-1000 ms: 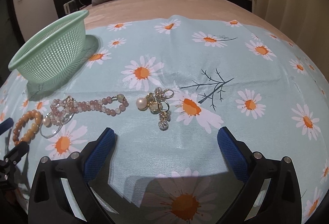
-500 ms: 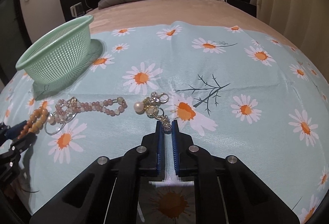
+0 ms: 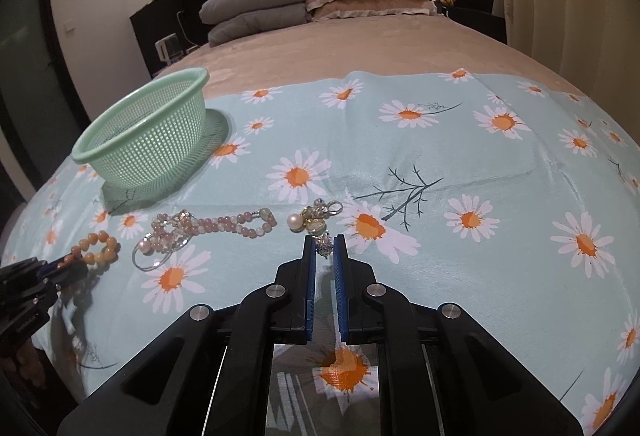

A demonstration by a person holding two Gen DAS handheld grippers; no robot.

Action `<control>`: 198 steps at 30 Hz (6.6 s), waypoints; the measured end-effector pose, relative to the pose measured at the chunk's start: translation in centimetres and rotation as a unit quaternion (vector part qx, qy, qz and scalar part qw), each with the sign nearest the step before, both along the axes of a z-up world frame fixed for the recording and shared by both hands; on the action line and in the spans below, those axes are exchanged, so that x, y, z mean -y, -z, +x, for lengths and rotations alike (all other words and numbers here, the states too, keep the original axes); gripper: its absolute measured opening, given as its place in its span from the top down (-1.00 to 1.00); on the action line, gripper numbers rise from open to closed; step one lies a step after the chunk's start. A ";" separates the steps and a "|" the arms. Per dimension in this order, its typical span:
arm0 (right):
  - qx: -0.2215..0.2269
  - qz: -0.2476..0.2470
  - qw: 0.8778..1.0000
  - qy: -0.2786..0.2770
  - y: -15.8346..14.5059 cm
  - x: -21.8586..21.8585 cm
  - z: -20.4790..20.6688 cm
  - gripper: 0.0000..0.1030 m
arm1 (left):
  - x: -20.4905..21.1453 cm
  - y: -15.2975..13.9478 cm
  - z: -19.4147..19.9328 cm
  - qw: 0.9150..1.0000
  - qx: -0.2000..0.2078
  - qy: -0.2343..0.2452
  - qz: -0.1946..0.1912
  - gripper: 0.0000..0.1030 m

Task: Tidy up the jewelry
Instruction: 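Carry the orange bracelet into the green basket and open the left gripper, then grasp the pearl earrings with the right gripper, then carry the pearl earrings into the green basket and open the right gripper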

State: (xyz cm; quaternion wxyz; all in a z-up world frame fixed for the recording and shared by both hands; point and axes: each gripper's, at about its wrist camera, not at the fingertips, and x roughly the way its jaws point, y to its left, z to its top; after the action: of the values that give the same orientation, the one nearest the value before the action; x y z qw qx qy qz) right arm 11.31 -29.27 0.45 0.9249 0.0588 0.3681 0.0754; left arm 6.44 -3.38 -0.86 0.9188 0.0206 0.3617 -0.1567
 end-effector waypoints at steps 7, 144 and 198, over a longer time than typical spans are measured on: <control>0.036 -0.002 0.999 -0.032 -3.2 -1.7 -1.1 0.84 | -0.9 -2.7 -0.2 1.000 0.021 -0.015 -0.010 0.76; -0.013 0.008 0.991 -0.132 -3.6 -1.5 3.2 0.76 | 3.1 -4.0 4.7 0.996 0.002 0.088 0.025 0.13; 0.119 -0.013 0.983 -0.138 -9.8 -12.3 10.4 -0.65 | -6.4 -9.3 11.2 0.996 0.065 -0.056 -0.001 -0.89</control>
State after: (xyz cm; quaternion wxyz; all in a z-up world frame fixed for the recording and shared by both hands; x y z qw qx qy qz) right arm 21.73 -17.02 10.29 0.9434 -0.0145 0.2609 0.2041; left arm 17.62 2.97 8.41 0.9478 0.0096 0.3016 -0.1036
